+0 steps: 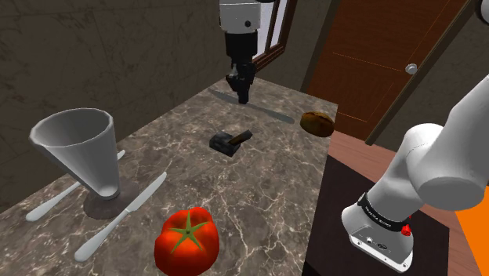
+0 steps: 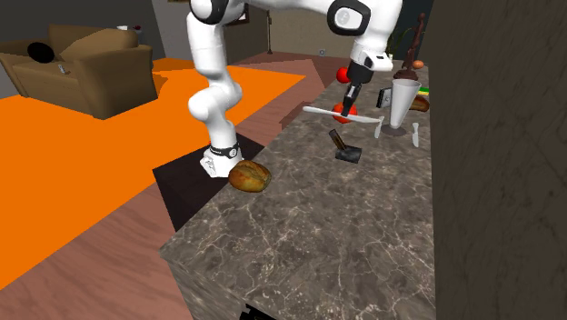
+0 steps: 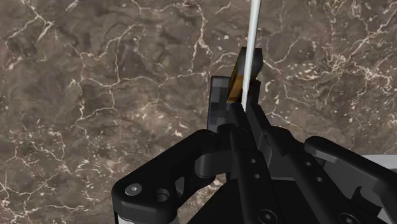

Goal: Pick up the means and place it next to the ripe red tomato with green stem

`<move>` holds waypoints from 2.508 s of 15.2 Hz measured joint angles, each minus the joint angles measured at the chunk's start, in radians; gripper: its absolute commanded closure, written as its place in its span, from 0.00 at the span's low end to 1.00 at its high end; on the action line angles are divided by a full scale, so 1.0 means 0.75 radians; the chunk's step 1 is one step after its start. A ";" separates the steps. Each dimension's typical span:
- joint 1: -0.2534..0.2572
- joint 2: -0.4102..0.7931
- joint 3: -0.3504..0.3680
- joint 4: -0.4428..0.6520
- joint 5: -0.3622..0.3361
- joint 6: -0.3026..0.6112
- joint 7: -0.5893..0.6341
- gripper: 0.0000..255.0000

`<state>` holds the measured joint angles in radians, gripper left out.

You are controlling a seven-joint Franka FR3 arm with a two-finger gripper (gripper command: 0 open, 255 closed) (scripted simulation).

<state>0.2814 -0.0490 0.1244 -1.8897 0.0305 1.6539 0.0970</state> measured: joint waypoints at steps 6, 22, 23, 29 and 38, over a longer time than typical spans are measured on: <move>0.087 0.167 0.087 0.205 0.005 -0.033 0.176 1.00; 0.222 0.496 0.163 0.490 -0.043 0.012 0.388 1.00; 0.222 0.497 0.163 0.476 -0.043 0.027 0.388 1.00; 0.220 0.511 0.160 0.388 -0.046 0.127 0.384 1.00; 0.223 0.550 0.157 0.283 -0.055 0.271 0.385 1.00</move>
<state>0.4488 0.3635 0.2421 -1.6776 -0.0109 1.8573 0.3855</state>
